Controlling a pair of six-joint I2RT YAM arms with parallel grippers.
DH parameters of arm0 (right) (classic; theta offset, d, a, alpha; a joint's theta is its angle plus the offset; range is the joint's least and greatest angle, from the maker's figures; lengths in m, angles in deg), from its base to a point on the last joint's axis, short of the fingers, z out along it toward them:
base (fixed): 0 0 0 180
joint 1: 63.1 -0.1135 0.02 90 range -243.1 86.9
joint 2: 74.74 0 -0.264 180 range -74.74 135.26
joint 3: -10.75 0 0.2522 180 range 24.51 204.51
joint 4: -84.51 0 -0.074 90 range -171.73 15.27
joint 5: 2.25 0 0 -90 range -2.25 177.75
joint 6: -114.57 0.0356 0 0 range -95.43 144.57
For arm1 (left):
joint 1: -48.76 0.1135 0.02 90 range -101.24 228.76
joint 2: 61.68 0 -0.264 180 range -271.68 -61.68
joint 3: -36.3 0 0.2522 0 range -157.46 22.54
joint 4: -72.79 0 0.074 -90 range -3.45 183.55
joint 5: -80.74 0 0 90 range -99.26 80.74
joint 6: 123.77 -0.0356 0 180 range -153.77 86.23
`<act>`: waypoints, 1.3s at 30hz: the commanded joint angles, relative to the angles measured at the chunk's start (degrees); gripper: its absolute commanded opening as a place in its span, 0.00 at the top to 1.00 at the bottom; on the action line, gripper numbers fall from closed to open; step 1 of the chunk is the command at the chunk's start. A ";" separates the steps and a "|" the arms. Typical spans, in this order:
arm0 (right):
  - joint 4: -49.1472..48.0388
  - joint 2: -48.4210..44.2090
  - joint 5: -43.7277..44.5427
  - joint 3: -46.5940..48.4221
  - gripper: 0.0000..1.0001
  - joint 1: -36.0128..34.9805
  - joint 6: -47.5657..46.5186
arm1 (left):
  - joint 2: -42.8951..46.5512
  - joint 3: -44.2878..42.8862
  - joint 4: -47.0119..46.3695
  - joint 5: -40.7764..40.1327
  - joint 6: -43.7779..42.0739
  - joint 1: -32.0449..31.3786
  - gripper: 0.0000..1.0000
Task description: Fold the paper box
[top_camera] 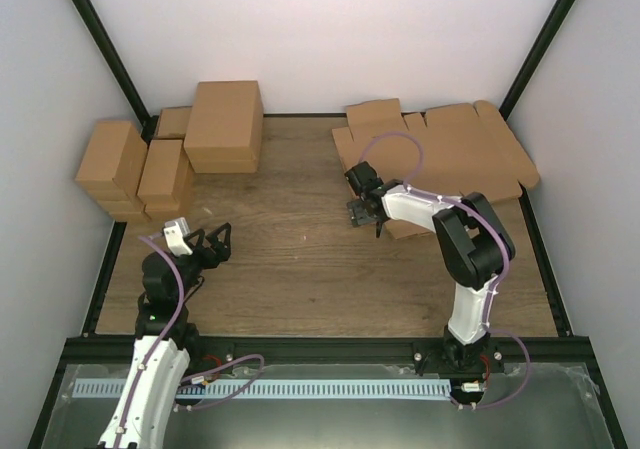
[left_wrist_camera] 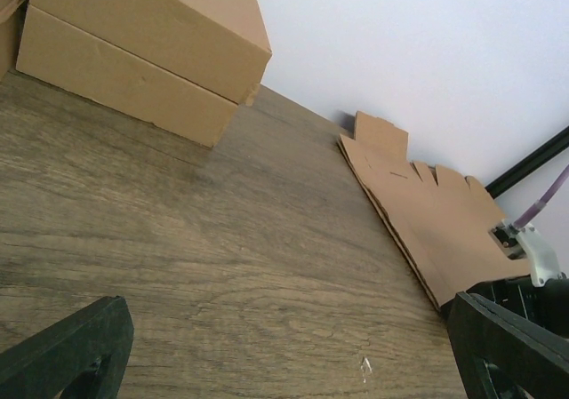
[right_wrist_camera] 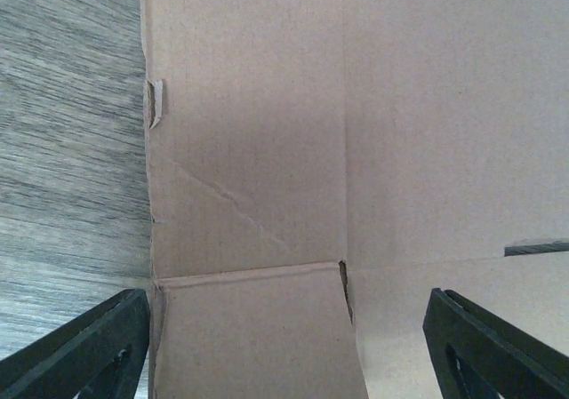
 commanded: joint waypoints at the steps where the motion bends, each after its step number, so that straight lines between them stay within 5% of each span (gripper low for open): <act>1: 0.25 -3.07 5.28 1.76 0.13 0.18 1.27 | 0.43 0.75 -1.37 0.58 -0.29 -0.24 0.00; 9: -0.98 -4.81 3.24 2.19 0.04 0.18 0.88 | 0.38 0.83 -1.38 0.67 -0.32 -0.22 0.00; 39: -0.55 7.44 6.16 9.34 0.05 0.18 1.02 | -0.05 0.77 -1.67 0.41 -0.30 -0.20 0.00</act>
